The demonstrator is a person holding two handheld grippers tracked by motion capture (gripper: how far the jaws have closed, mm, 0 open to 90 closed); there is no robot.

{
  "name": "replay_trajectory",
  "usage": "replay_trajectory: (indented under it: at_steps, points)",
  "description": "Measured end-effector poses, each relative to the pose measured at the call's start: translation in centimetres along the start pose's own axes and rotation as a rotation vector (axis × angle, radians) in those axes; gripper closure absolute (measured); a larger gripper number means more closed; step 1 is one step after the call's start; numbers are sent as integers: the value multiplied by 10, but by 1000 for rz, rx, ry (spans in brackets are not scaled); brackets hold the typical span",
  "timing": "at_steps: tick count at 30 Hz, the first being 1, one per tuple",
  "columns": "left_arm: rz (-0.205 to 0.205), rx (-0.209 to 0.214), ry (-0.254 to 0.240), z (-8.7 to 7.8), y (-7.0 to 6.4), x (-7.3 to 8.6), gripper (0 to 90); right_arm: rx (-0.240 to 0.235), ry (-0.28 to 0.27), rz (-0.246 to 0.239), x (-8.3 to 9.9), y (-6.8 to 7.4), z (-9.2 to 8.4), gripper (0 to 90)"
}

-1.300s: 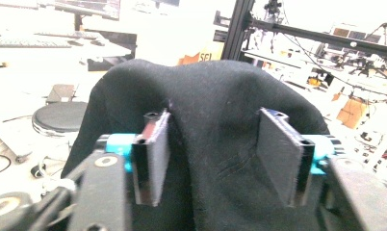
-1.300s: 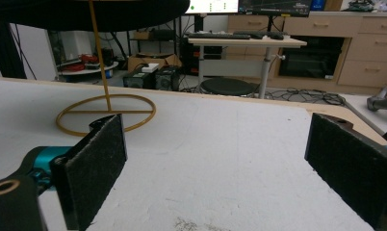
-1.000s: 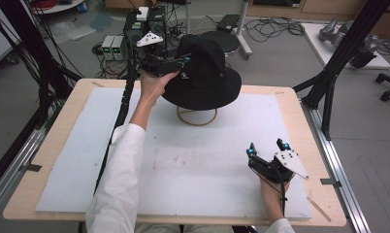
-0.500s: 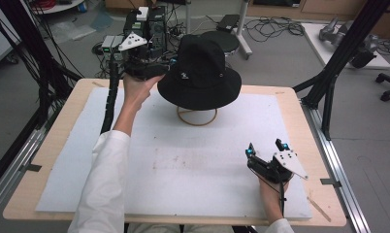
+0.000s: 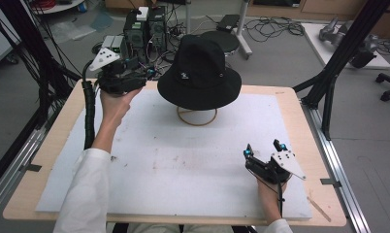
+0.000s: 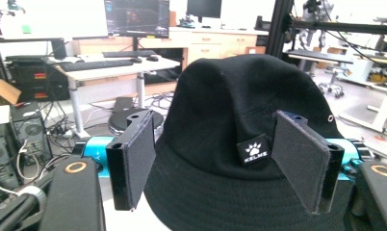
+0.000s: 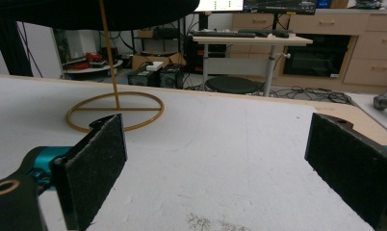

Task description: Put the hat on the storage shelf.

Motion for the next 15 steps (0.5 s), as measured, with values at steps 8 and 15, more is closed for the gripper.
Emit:
replay_trajectory:
  at_steps: [8,15]
  points:
    - [28,-66,-8,-25,7,9,324,-2,5,6,1,0,1,65]
    - [24,-85,-18,-42,9,15,324,-2,3,7,0,0,1,65]
Point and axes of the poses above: each handheld gripper's, and its own axes: z roughly forward along the jaws, x roughly out of its underside, y roughly to its left, the point moved 3 cm from there along z, roughly forward along the jaws, and after that the axes turned 2 degrees about -z, right-handed, at the moved point
